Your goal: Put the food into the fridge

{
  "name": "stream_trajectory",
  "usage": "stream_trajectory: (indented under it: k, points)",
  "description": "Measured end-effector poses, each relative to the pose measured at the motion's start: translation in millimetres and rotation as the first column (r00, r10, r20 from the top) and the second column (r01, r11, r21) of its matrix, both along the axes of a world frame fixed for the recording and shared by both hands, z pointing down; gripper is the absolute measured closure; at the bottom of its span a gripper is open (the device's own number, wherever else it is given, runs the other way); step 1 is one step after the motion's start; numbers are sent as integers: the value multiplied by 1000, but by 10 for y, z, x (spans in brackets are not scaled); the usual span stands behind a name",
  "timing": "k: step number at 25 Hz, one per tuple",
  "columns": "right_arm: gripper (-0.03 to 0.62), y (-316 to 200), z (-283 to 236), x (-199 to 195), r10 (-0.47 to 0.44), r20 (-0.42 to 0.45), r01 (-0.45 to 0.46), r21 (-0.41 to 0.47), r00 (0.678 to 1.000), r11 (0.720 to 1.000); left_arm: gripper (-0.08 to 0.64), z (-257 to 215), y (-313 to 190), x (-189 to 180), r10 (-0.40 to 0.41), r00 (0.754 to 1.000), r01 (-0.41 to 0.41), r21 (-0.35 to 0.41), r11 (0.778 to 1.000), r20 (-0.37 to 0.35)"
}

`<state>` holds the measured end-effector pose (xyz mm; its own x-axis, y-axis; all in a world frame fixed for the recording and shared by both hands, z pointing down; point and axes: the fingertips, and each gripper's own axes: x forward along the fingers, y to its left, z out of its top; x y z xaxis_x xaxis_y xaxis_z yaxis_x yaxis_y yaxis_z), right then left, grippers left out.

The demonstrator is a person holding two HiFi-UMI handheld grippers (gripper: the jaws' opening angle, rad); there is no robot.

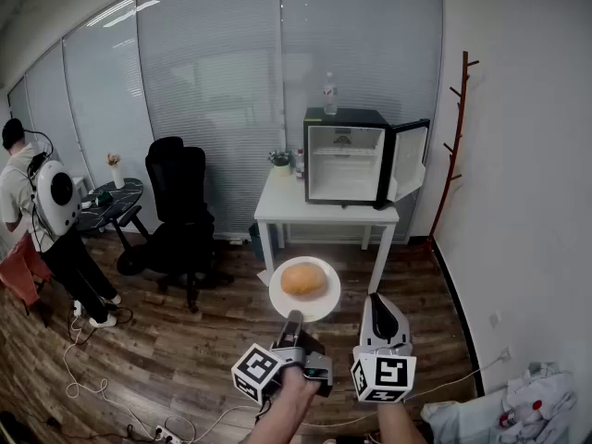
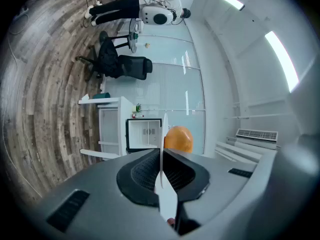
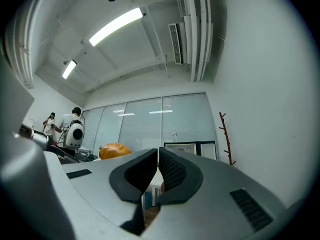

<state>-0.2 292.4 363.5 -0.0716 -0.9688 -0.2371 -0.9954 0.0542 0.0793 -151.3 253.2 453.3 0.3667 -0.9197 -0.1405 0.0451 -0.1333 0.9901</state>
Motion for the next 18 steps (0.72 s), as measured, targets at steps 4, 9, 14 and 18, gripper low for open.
stream_trajectory:
  k: [4,9,14,18]
  points:
    - [558,-61,21,90,-7,2,7,-2,1000,1000,522,15,-42,94,-6,1000,6,1,1000,0]
    - [558,-149,21,240,-6,13,6,4,1000,1000,522,20,-113,228,-11,1000,11,3,1000,6]
    - [558,-202,-13,485,-7,61,5,30,998,1000,523,-6,-173,398,-20,1000,20,12,1000,10]
    - [558,-252,-4,649,-10,71,8,33,997,999,523,-4,-224,523,-26,1000,26,9,1000,14]
